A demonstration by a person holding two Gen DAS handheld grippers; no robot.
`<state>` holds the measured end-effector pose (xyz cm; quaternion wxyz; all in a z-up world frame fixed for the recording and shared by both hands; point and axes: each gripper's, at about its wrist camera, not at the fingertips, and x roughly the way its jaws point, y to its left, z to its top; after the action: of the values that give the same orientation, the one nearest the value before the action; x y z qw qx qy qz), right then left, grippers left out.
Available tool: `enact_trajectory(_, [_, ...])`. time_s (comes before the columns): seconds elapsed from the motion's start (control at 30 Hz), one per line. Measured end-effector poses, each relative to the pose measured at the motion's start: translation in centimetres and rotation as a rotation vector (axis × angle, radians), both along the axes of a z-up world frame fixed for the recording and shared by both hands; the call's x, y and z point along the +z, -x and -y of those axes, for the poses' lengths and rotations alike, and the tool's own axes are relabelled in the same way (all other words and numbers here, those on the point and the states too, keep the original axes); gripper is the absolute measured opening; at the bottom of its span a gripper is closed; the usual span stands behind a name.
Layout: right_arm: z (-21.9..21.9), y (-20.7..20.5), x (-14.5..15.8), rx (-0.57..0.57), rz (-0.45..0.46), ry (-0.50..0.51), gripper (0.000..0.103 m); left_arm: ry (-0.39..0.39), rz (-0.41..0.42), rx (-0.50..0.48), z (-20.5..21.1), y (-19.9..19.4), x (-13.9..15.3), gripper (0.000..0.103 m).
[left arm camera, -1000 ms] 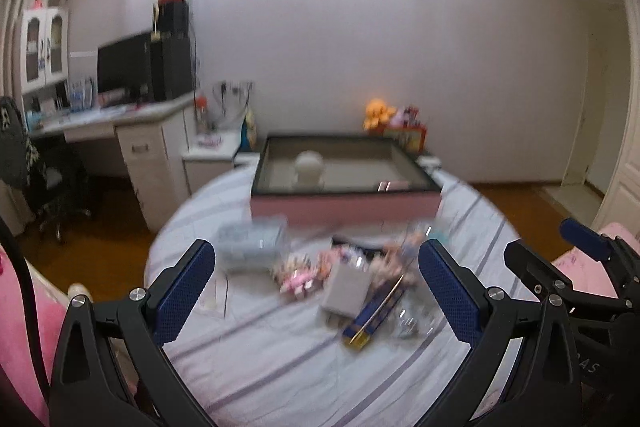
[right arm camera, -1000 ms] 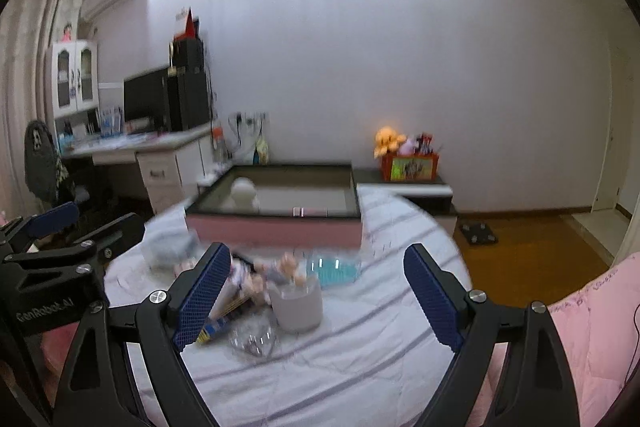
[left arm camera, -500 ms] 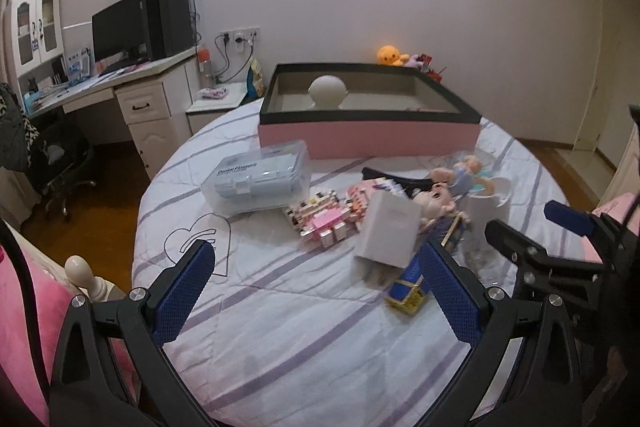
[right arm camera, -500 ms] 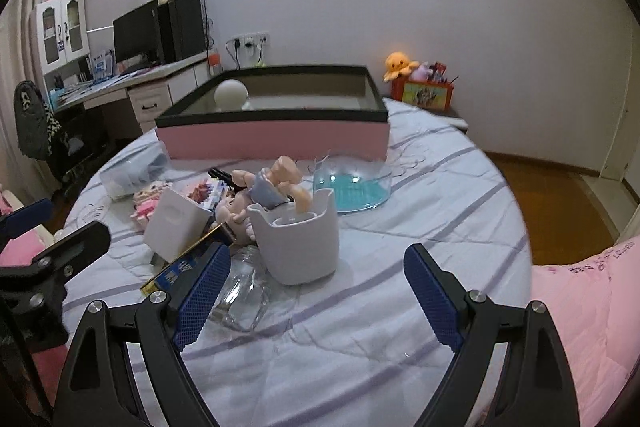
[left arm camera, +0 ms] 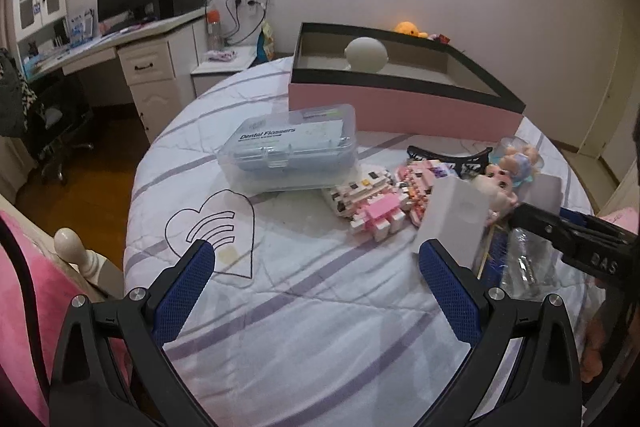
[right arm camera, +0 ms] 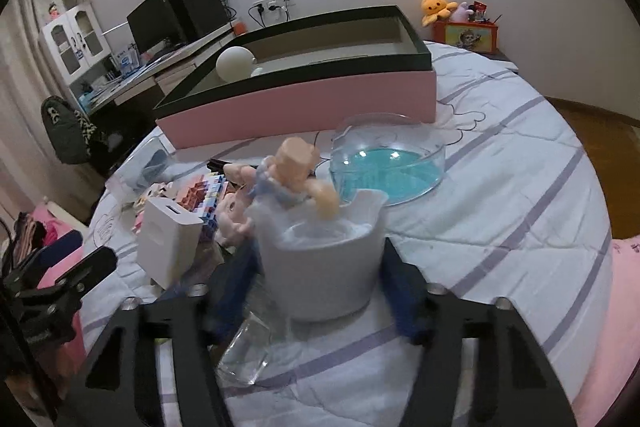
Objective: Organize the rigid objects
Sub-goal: 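Grasp the Dental Flossers box with the left tool while the right tool grasps the white cup holder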
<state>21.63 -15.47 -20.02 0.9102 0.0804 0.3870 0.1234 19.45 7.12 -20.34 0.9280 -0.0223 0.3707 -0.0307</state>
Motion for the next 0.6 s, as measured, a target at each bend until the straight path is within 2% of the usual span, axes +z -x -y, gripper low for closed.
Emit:
enact_trajectory(0.1, [0.1,0.4,0.0,-0.005,0.005,0.026,0.053,0.028,-0.007,0.013,-0.7,-0.7,0.1,0.103])
enact_trajectory(0.3, [0.0,2.4,1.0,-0.047,0.064,0.133,0.053,0.035,-0.005,0.052,-1.5,-3.8,0.9,0.103])
enact_trajectory(0.6, [1.2,1.5,1.0,-0.068,0.055,0.126,0.054,0.139,-0.115,0.032,-2.5,-9.2,-0.8,0.103])
